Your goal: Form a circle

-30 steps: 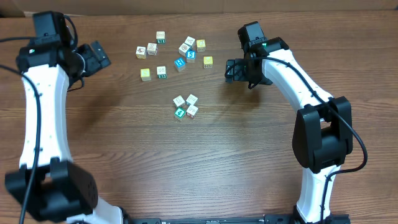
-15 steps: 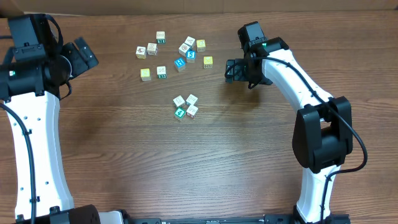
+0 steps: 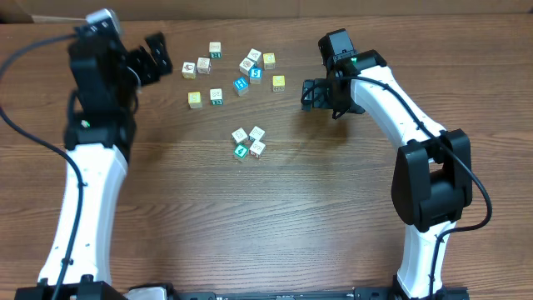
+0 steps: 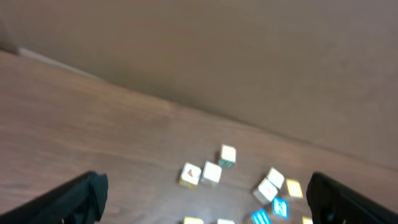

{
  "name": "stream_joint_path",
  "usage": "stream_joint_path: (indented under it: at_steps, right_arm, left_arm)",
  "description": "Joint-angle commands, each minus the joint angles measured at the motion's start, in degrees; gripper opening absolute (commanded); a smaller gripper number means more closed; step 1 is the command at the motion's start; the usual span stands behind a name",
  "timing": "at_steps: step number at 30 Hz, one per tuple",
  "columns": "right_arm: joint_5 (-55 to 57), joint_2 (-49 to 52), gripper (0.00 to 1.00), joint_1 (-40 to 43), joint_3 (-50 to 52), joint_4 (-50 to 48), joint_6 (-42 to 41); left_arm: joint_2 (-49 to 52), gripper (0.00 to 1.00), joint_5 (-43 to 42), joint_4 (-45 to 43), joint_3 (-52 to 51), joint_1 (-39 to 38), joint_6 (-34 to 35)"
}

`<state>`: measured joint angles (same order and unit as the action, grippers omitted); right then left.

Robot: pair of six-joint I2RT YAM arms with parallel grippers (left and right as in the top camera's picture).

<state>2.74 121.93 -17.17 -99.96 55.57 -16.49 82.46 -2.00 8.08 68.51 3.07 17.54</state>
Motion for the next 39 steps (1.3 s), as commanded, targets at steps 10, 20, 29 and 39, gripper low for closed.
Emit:
stream_joint_path:
  at_steps: [10, 20, 29, 39]
  right_arm:
    - [-0.3, -1.8, 1.0, 0.2, -0.6, -0.1, 0.0]
    - [-0.3, -1.8, 1.0, 0.2, -0.6, -0.1, 0.0]
    - [-0.3, -1.8, 1.0, 0.2, -0.6, -0.1, 0.0]
    - [-0.3, -1.8, 1.0, 0.2, -0.6, -0.1, 0.0]
  left_arm:
    - [-9.8, 1.0, 2.8, -28.3, -29.5, 0.0, -0.7]
    - [-16.1, 0.99, 7.4, -40.1, -48.3, 0.5, 0.9]
    - [-22.3, 1.0, 7.3, -40.1, -56.7, 2.4, 0.9]
    - [-31.5, 0.99, 6.9, -40.0, -65.0, 3.7, 2.2]
